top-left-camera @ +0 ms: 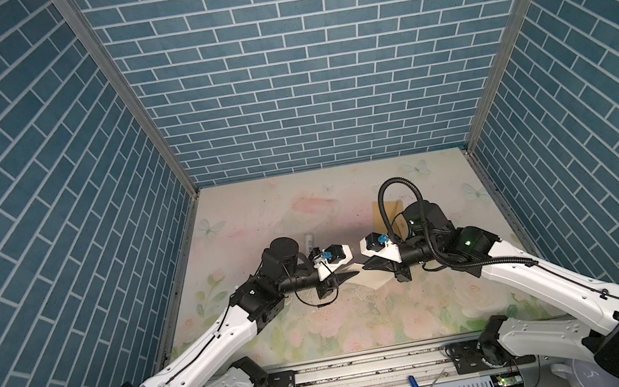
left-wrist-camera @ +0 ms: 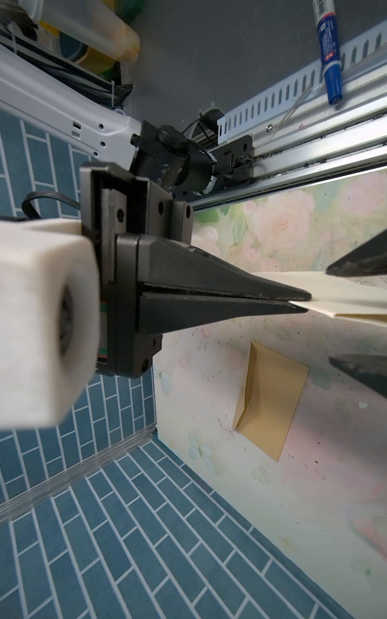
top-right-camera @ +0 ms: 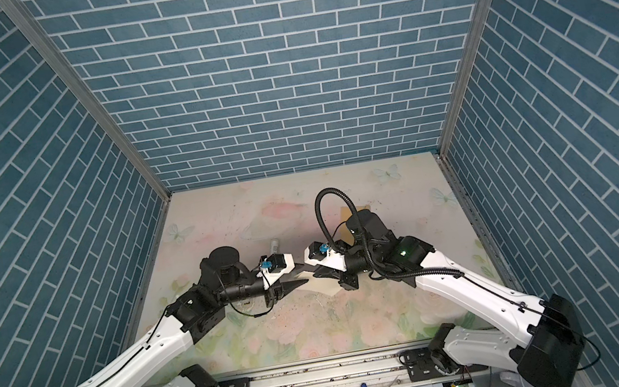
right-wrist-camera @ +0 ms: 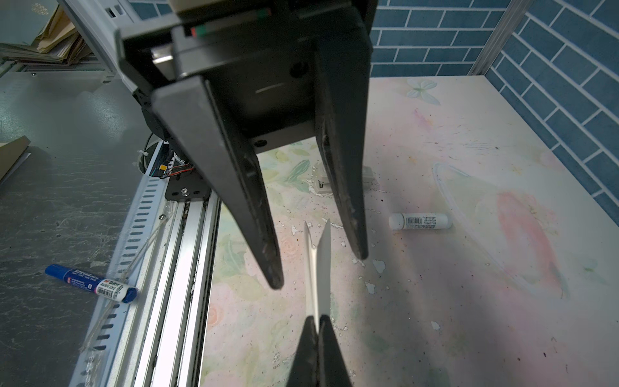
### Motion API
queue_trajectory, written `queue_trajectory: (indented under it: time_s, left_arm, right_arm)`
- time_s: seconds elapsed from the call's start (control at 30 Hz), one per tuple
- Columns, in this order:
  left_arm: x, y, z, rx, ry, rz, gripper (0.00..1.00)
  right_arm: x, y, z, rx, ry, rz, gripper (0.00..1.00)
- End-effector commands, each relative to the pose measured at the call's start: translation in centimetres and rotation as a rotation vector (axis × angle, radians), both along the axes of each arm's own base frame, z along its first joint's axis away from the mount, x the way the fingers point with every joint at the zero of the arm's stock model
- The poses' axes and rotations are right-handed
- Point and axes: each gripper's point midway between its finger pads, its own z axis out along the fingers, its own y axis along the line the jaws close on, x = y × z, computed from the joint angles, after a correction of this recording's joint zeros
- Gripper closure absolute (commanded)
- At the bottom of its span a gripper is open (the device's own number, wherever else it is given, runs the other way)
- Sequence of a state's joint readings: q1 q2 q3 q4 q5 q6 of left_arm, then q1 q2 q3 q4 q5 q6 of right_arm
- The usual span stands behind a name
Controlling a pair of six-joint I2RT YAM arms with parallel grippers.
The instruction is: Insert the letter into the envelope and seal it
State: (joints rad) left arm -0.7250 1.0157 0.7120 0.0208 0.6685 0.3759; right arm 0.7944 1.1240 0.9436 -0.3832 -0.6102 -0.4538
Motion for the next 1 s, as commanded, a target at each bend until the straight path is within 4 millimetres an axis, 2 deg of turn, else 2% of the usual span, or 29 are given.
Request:
queue_trajectory:
  time_s: [0.0, 0.13, 0.2, 0.37, 0.47, 0.53, 0.63, 0.67, 0.97]
  left_arm:
    - [-0.3, -0.6, 1.6, -0.048, -0.024, -0.041, 0.7]
    - [-0.4, -0.7, 1.5, -0.048, -0.015, -0.046, 0.79]
    - [-0.3, -0.6, 1.2, -0.041, -0.009, -0.043, 0.89]
    - [-0.4, -0.7, 1.1, -0.053, -0.001, -0.041, 1.0]
    - [-0.3, -0.6, 1.1, -0.054, -0.006, -0.031, 1.0]
    - [-0.3, -0.4, 1.3, -0.06, -0.02, -0.027, 1.0]
    - [-0.4, -0.2, 2.1, -0.077, -0.05, -0.021, 1.0]
    - [-0.6, 0.0, 1.2, -0.063, -0.038, -0.02, 1.0]
    - [-0.7, 0.0, 1.5, -0.071, -0.05, -0.022, 1.0]
  right_arm:
    - [-0.4, 0.5, 2.1, 0.043, -0.059, 0.049, 1.0]
    - [-0.4, 0.6, 2.2, 0.045, -0.064, 0.051, 1.0]
    - [-0.3, 0.6, 2.2, 0.046, -0.069, 0.047, 1.0]
    - [0.1, 0.6, 2.1, 0.044, -0.079, 0.033, 1.0]
    - [0.4, 0.4, 1.9, 0.035, -0.086, 0.007, 0.99]
    - [0.8, 0.0, 1.6, 0.023, -0.101, -0.026, 0.92]
    - [1.2, -0.7, 1.2, 0.009, -0.104, -0.07, 0.86]
    - [1.2, -0.9, 1.1, 0.008, -0.099, -0.076, 0.85]
    - [1.2, -1.6, -0.1, -0.025, -0.06, -0.087, 0.84]
